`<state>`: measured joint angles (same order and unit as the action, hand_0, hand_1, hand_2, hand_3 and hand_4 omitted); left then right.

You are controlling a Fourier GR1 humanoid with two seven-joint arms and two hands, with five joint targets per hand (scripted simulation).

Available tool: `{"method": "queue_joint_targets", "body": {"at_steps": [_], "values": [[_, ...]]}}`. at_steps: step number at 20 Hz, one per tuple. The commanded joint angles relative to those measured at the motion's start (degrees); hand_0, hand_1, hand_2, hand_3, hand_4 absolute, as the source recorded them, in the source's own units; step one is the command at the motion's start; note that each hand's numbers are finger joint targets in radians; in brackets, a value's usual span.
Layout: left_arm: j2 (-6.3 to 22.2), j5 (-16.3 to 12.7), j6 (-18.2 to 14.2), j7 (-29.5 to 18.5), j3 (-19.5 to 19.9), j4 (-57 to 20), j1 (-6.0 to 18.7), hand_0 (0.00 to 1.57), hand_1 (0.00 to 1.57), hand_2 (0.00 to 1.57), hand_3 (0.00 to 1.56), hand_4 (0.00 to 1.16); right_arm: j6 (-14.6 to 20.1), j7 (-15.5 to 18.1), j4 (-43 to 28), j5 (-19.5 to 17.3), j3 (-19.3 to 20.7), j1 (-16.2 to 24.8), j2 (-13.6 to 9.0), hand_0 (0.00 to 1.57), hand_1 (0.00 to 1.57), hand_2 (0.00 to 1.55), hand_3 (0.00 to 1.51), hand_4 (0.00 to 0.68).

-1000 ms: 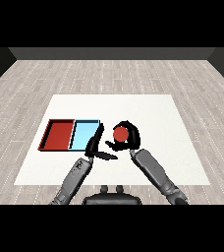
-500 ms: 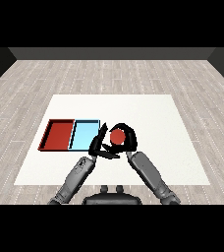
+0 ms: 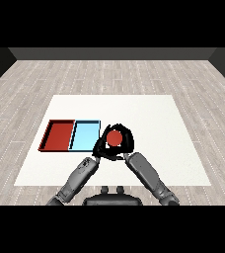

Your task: Pick the red can and put it in the red box

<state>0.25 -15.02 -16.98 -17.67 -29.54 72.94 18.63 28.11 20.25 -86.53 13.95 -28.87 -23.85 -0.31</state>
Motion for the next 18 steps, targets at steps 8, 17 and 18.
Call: {"method": "queue_joint_targets", "body": {"at_steps": [8,17,18], "values": [[-0.2,-4.7,-2.8,-4.6,-1.3,-6.2,3.4,0.00,0.00,0.00,0.00,0.00,3.4,-1.9,-0.4,-0.8,-2.4,-1.7,0.3,1.50,1.50,1.46,1.40,0.638],[-0.2,-5.9,-15.5,-1.6,-4.1,-2.1,2.0,1.57,1.57,1.57,1.48,1.12,7.1,3.1,1.4,2.3,-8.2,-0.9,0.3,1.50,1.50,1.45,1.39,0.653],[-0.2,-7.9,-11.0,-3.6,-0.6,-7.1,4.2,1.57,1.57,1.56,1.48,1.12,-0.1,0.3,1.4,0.6,-0.6,-1.1,0.3,1.49,1.49,1.44,1.39,0.651]]}}
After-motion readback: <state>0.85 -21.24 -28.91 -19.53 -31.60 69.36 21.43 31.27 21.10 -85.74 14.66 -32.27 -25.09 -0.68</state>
